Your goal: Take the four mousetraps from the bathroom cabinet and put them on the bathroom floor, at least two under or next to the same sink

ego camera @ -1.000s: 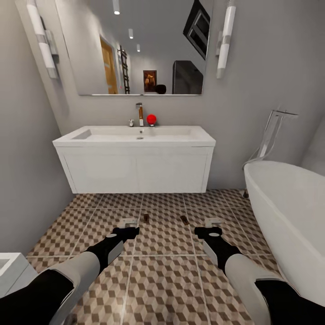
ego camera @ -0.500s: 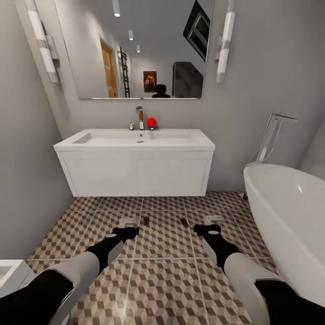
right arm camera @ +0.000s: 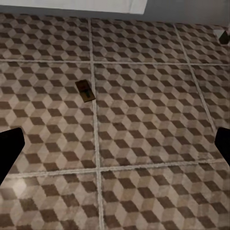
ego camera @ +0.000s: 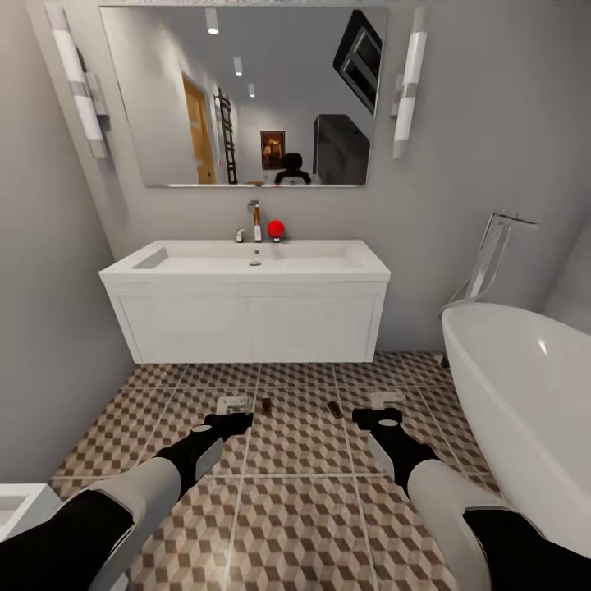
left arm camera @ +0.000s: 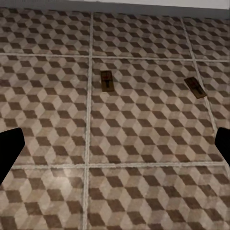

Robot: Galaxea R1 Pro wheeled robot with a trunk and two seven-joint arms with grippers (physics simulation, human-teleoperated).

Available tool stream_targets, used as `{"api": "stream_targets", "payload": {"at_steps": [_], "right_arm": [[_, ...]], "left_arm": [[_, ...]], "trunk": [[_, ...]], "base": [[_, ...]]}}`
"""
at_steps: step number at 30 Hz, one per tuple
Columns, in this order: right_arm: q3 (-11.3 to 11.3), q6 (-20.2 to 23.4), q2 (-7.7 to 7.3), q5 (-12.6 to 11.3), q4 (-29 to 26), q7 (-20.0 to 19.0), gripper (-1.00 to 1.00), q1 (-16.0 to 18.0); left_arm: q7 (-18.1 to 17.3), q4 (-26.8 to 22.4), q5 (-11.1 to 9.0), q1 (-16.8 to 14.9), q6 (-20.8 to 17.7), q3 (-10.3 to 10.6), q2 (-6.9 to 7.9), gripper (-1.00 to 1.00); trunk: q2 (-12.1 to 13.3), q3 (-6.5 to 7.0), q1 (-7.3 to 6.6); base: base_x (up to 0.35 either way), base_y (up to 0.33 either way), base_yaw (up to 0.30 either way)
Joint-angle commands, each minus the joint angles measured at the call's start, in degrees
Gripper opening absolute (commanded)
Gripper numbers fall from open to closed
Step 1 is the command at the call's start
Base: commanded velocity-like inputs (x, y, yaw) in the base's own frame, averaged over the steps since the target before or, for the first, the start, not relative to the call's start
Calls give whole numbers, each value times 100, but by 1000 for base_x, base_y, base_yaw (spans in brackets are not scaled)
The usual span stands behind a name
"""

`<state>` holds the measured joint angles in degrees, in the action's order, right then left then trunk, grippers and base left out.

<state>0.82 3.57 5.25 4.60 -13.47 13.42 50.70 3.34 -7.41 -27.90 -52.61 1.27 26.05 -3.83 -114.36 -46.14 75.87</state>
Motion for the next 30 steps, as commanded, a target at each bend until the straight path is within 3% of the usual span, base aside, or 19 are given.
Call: {"api": "stream_targets", "payload": {"at_steps": [1, 30], "right_arm": [[9, 38, 2, 47, -8, 18, 100, 1], [14, 28, 2, 38, 2, 15, 100, 1]], "left_arm": [[26, 1, -44, -3, 13, 49, 0, 100], [21, 3, -45, -3, 13, 49, -3, 100]], "trunk": [[39, 13, -23], [1202, 534, -660]], "base": [[0, 0, 0], [0, 0, 0]]}}
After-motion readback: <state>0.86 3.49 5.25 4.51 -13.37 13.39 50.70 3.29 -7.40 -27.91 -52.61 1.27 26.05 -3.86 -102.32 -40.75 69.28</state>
